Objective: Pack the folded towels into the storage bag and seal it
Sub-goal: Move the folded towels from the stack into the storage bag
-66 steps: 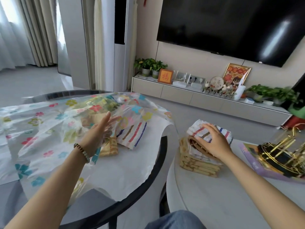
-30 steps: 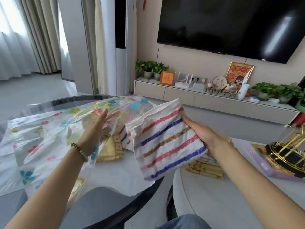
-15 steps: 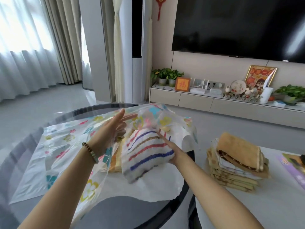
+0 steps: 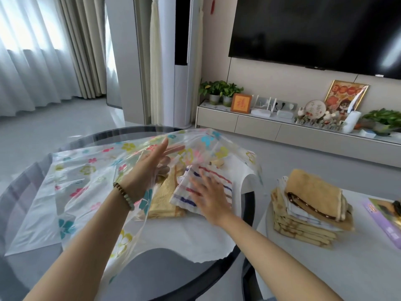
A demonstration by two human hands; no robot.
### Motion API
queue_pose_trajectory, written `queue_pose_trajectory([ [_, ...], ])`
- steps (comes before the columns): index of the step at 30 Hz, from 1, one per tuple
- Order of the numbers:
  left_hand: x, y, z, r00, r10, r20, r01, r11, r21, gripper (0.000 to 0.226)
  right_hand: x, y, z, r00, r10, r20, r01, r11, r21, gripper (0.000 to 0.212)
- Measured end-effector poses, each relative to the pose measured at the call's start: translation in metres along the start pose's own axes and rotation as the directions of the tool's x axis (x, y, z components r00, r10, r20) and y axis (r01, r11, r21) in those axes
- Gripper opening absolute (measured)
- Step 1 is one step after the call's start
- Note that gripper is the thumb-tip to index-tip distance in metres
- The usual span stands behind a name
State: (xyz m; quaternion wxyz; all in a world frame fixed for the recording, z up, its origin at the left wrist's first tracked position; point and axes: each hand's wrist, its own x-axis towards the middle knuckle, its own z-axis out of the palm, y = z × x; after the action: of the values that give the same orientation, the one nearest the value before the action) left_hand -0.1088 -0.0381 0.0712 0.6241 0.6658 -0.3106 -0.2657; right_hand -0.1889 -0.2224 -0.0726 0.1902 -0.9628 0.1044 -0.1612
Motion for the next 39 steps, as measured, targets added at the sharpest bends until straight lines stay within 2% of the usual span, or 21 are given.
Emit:
queue_pose_trajectory([
  [2,-0.001,-0.001,0.001,1.0,-0.019,-0.008,0.02,0.999,0.03,0.039,-0.004,0.007,0.017,0.985,0.032,0.17,-0.011,0.992,-0.123,0.054],
  [5,-0.005,-0.002,0.006,1.0,-0.002,-0.009,0.002,0.999,0.033,0.037,0.002,0.015,0.022,0.969,0.161,0.188,-0.117,0.967,-0.226,0.054],
  [8,-0.006,-0.005,0.011,1.0,0.0,-0.02,0.0,1.0,-0.003,0.039,0.015,0.011,0.009,0.938,0.254,0.236,-0.2,0.952,-0.232,0.052],
  [10,-0.006,-0.008,0.014,1.0,0.001,-0.019,-0.001,1.0,-0.014,0.039,0.011,0.007,-0.002,0.94,0.207,0.273,-0.175,0.975,-0.136,0.05],
  [12,-0.005,-0.011,0.016,1.0,0.002,-0.014,-0.002,1.0,-0.013,0.039,-0.003,0.005,-0.019,0.95,0.126,0.286,-0.146,0.988,0.049,0.051],
  [16,-0.003,-0.017,0.02,0.999,-0.027,-0.031,0.026,1.0,-0.008,0.039,-0.049,0.009,-0.069,0.949,0.049,0.312,-0.179,0.896,0.406,0.048],
  [18,-0.002,-0.022,0.023,0.998,-0.043,-0.04,0.043,0.999,-0.008,0.038,-0.072,0.021,-0.096,0.964,0.091,0.248,-0.214,0.82,0.531,0.04],
  [20,0.001,-0.028,0.026,0.998,-0.055,-0.04,0.054,0.998,-0.026,0.037,-0.09,0.041,-0.122,0.975,0.187,0.12,-0.222,0.804,0.552,0.031],
  [23,0.003,-0.037,0.031,0.994,-0.089,-0.059,0.088,0.996,-0.025,0.037,-0.109,0.083,-0.155,0.94,0.333,-0.07,-0.259,0.833,0.488,0.019],
  [25,0.005,-0.043,0.033,0.992,-0.096,-0.085,0.093,0.995,-0.043,0.032,-0.118,0.121,-0.169,0.89,0.428,-0.159,-0.359,0.872,0.333,0.019],
  [27,0.006,-0.046,0.033,0.99,-0.101,-0.102,0.096,0.994,-0.054,0.03,-0.123,0.155,-0.176,0.84,0.511,-0.182,-0.496,0.86,0.121,0.055],
  [29,0.007,-0.048,0.033,0.987,-0.121,-0.108,0.115,0.992,-0.057,0.038,-0.126,0.175,-0.178,0.796,0.59,-0.135,-0.588,0.807,0.058,0.081],
  [31,0.009,-0.049,0.032,0.983,-0.139,-0.121,0.134,0.99,-0.047,0.049,-0.124,0.188,-0.173,0.764,0.639,-0.087,-0.639,0.769,0.035,0.097],
  [33,0.011,-0.049,0.031,0.98,-0.14,-0.138,0.136,0.99,-0.039,0.057,-0.121,0.198,-0.166,0.744,0.665,-0.064,-0.668,0.737,-0.103,0.105],
  [36,0.014,-0.051,0.03,0.975,-0.148,-0.164,0.141,0.989,-0.054,0.053,-0.115,0.206,-0.158,0.731,0.68,-0.062,-0.66,0.682,-0.316,0.113],
  [39,0.019,-0.056,0.027,0.966,-0.178,-0.185,0.171,0.984,-0.054,0.067,-0.11,0.212,-0.152,0.72,0.683,-0.119,-0.679,0.659,-0.325,0.114],
])
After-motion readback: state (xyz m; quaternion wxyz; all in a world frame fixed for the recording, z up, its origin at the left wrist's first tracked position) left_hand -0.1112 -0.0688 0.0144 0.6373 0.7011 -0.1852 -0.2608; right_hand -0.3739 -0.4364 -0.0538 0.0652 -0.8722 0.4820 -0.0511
